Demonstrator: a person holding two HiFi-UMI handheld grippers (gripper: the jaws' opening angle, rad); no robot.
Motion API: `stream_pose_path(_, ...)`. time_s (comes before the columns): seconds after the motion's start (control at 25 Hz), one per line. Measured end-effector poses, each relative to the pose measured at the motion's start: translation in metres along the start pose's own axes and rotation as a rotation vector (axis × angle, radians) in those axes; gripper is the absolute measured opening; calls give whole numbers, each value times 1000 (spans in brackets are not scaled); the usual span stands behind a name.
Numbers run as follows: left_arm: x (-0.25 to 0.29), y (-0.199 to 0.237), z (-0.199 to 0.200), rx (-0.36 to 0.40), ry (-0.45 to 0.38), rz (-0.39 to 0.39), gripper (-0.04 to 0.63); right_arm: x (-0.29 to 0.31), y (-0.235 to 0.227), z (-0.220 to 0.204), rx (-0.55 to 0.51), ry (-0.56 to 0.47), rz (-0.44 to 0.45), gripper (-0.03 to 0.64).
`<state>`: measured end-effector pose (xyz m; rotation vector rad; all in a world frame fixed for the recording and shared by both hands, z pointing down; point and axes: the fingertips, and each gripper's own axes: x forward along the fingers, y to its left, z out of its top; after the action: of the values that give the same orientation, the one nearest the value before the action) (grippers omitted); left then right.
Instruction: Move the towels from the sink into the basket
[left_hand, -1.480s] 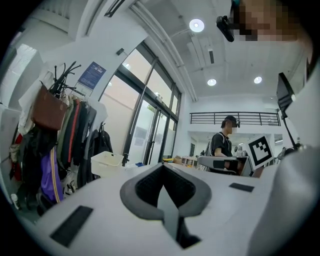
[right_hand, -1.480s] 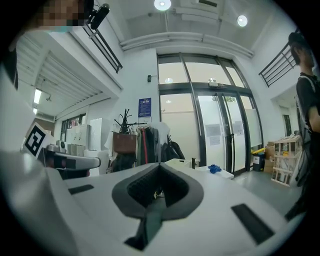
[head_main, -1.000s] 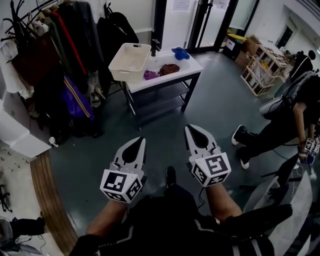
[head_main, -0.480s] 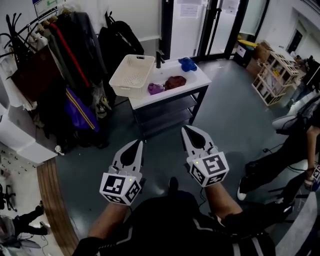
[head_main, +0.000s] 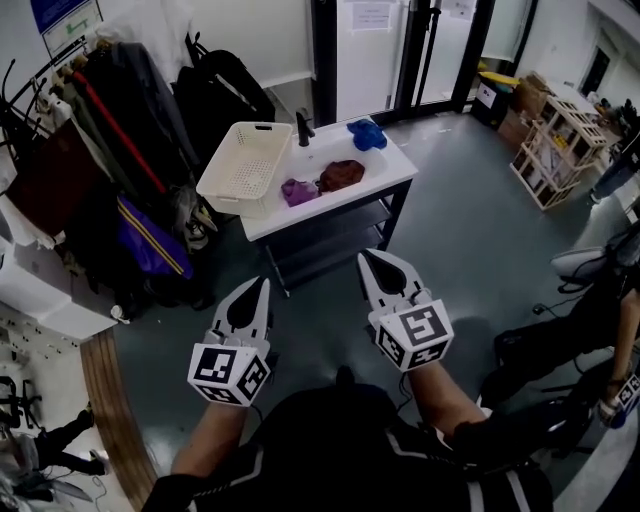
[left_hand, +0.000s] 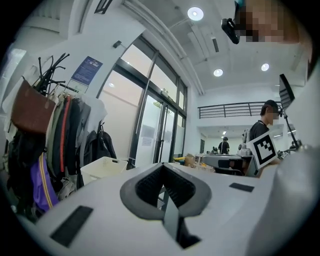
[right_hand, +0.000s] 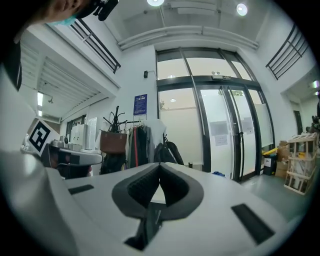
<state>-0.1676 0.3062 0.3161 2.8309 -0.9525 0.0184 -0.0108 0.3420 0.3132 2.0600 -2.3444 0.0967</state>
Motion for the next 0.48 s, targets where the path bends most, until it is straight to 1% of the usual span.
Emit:
stream_pose_path(0.28,55,-19,-5,-1,27,11,3,14,-55,-4,34,-10,28,3)
stream_pose_path(0.4,70,-24,-4,6,28,19,3,23,-70,-2,37,-21,48,3)
stream_pose_path(0.48,76,-28,-5,5,24,8,3,29,-77,-3,44,-22,56,3)
